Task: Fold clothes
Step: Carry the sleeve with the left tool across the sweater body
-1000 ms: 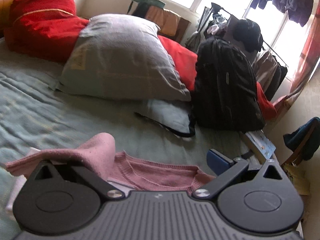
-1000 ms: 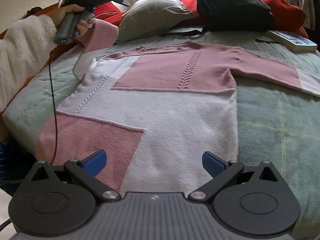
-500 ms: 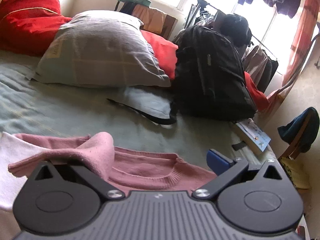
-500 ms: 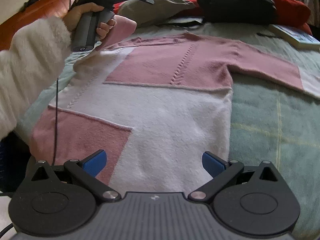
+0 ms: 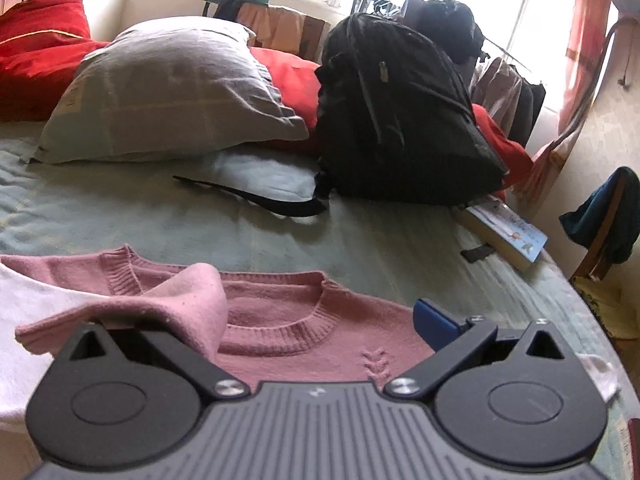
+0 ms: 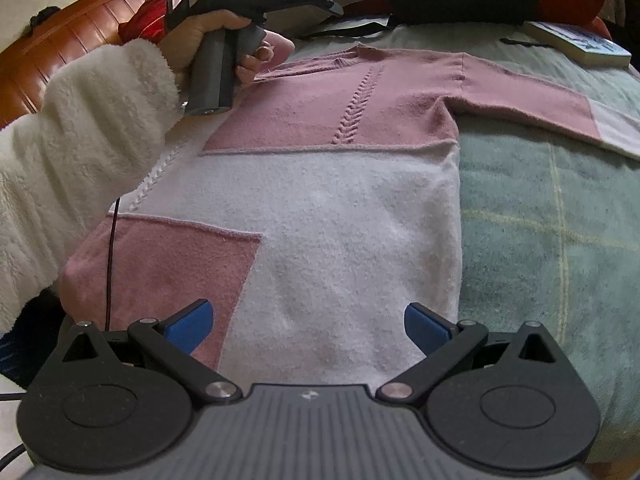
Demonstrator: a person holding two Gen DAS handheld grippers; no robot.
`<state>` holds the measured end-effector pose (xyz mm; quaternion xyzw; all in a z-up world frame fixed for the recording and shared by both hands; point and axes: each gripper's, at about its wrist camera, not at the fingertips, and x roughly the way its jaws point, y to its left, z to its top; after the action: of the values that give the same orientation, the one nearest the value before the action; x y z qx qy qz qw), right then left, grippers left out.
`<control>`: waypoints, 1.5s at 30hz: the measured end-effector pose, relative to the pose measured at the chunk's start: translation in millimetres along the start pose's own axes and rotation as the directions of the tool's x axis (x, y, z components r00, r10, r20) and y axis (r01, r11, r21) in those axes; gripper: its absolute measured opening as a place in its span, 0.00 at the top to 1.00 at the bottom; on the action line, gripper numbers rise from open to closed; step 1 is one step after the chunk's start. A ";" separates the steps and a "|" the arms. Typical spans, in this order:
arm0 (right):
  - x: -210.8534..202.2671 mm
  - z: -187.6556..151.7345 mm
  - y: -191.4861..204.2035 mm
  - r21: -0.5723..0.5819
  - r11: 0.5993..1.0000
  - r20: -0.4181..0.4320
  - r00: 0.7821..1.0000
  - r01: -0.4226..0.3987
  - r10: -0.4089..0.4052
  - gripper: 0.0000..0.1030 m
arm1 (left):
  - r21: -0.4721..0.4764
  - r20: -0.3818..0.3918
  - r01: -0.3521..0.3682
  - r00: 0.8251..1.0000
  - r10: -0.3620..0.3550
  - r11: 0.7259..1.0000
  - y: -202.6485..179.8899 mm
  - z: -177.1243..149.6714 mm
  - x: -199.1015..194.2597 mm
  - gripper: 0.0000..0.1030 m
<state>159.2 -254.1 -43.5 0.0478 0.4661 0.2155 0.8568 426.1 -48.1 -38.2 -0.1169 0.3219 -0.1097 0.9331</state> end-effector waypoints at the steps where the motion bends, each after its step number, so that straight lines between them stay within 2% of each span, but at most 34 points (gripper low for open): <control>1: 0.4 0.0 -0.2 0.000 1.000 -0.001 1.000 0.003 -0.003 0.00 | -0.002 -0.008 0.002 1.000 -0.002 1.000 1.1 -2.1 1.6 0.01; 5: 1.5 0.5 -2.3 0.009 1.000 0.002 1.000 0.008 -0.008 0.00 | -0.024 -0.060 0.026 0.998 -0.027 0.999 12.1 -15.1 6.7 0.01; 10: 3.4 -0.1 -6.4 0.033 0.999 0.004 1.000 0.006 -0.006 0.00 | -0.005 -0.096 0.085 0.992 -0.085 0.996 15.8 -39.4 4.8 0.01; 15: 2.3 -0.3 -9.4 0.047 0.999 0.011 1.000 0.015 -0.015 0.00 | 0.080 -0.091 0.109 0.991 -0.101 0.991 11.6 -59.1 -3.1 0.01; 18: 0.8 -0.6 -10.1 0.064 0.998 0.021 1.000 0.020 -0.022 0.00 | 0.103 -0.124 0.134 0.985 -0.121 0.986 12.3 -61.9 -11.8 0.01; 20: -0.8 -1.7 -10.2 0.069 0.997 0.025 0.999 0.021 -0.023 0.00 | 0.106 -0.160 0.177 0.974 -0.159 0.978 15.2 -61.7 -23.2 0.01; 23: -2.3 -3.2 -10.5 0.074 0.997 0.030 0.999 0.022 -0.025 0.00 | 0.063 -0.245 0.294 0.931 -0.271 0.954 26.1 -60.9 -47.9 0.01; 27: -2.7 -3.4 -12.2 0.083 0.996 0.044 0.999 0.017 -0.021 0.00 | 0.059 -0.230 0.367 0.910 -0.345 0.928 46.8 -52.2 -92.1 0.01; 28: -2.3 -2.9 -12.5 0.085 0.996 0.047 0.999 0.015 -0.019 0.00 | 0.066 -0.217 0.371 0.912 -0.349 0.926 51.9 -48.1 -100.8 0.01; 31: -0.3 -1.1 -12.4 0.088 0.996 0.055 0.998 0.007 -0.012 0.00 | 0.085 -0.184 0.329 0.933 -0.310 0.940 66.4 -30.6 -106.2 0.01; 33: -0.5 -0.3 -10.7 0.083 0.997 0.059 0.998 0.007 -0.012 0.00 | 0.044 -0.174 0.273 0.949 -0.262 0.961 78.6 -20.7 -93.2 0.01; 36: -3.6 0.0 -8.2 0.076 0.997 0.066 0.998 0.005 -0.010 0.00 | -0.048 -0.197 0.208 0.957 -0.214 0.977 98.7 -10.3 -62.8 0.01; 42: -5.3 0.9 -12.0 0.087 0.996 0.066 0.997 0.030 -0.035 0.00 | -0.203 -0.276 0.126 0.944 -0.180 0.971 126.3 -7.5 -8.9 0.01; 45: -3.9 1.5 -16.3 0.101 0.994 0.065 0.997 0.036 -0.043 0.00 | -0.220 -0.278 0.146 0.938 -0.206 0.965 115.4 -7.6 -1.2 0.01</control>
<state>163.9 -270.2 -44.3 0.0886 0.4483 0.1731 0.8725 435.4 60.5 -76.7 -0.2185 0.4565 -0.1774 0.8441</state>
